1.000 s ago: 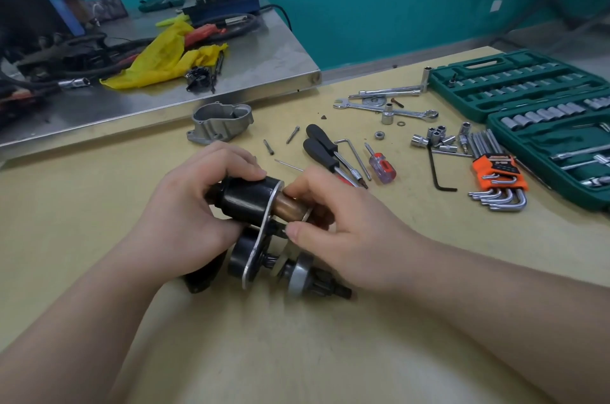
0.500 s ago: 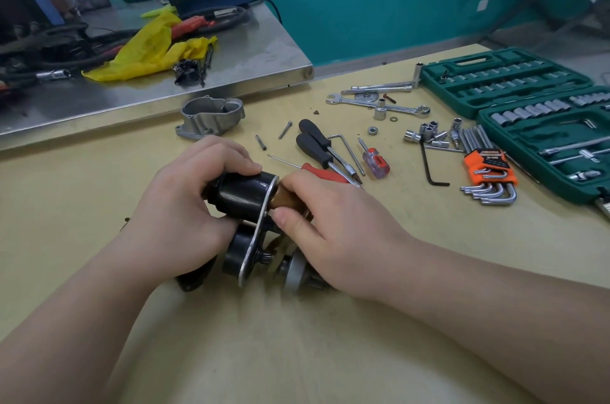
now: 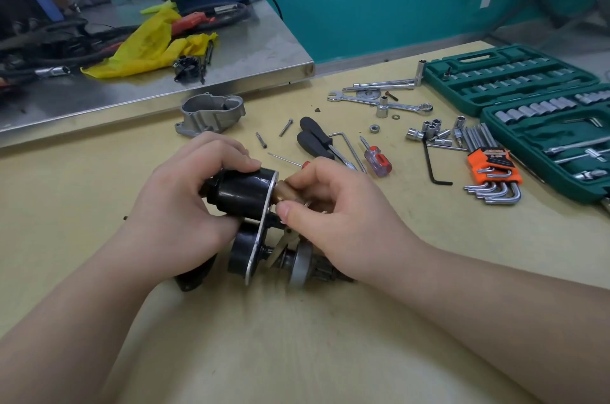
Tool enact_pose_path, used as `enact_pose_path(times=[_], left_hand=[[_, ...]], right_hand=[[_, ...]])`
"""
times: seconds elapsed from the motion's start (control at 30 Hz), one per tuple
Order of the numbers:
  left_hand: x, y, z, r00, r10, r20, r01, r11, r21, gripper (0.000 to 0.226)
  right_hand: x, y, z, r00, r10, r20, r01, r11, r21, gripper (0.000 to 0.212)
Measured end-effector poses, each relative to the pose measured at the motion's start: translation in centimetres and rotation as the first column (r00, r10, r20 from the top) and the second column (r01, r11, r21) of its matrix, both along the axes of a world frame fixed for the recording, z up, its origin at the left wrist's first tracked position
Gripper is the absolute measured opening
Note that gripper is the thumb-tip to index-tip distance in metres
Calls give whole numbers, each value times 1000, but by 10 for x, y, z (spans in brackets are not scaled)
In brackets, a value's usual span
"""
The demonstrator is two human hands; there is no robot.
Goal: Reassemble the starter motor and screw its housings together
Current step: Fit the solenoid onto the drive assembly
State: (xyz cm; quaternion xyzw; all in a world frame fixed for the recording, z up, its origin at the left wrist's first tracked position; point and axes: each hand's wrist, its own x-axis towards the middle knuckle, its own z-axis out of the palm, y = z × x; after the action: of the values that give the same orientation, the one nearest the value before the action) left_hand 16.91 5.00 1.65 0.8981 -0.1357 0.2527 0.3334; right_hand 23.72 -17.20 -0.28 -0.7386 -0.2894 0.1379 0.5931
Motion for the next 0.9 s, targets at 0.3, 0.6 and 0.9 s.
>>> enact_pose_path(times=[0.3,0.6,0.9], left_hand=[[-2,-1,3,1000,25,-9,-25,1000,16,64],[-3,-3,4,999,33,0,-33,999,9,64],[-3,-4,4,999,43,5,-43,999,20,63]], right_hand=[[7,-5,3,990,-28,135,23,999,32,14],[9,-6,4,985,9,170,-9,1000,-3,18],[1,-8,14,917,107,384,8,959,-284,18]])
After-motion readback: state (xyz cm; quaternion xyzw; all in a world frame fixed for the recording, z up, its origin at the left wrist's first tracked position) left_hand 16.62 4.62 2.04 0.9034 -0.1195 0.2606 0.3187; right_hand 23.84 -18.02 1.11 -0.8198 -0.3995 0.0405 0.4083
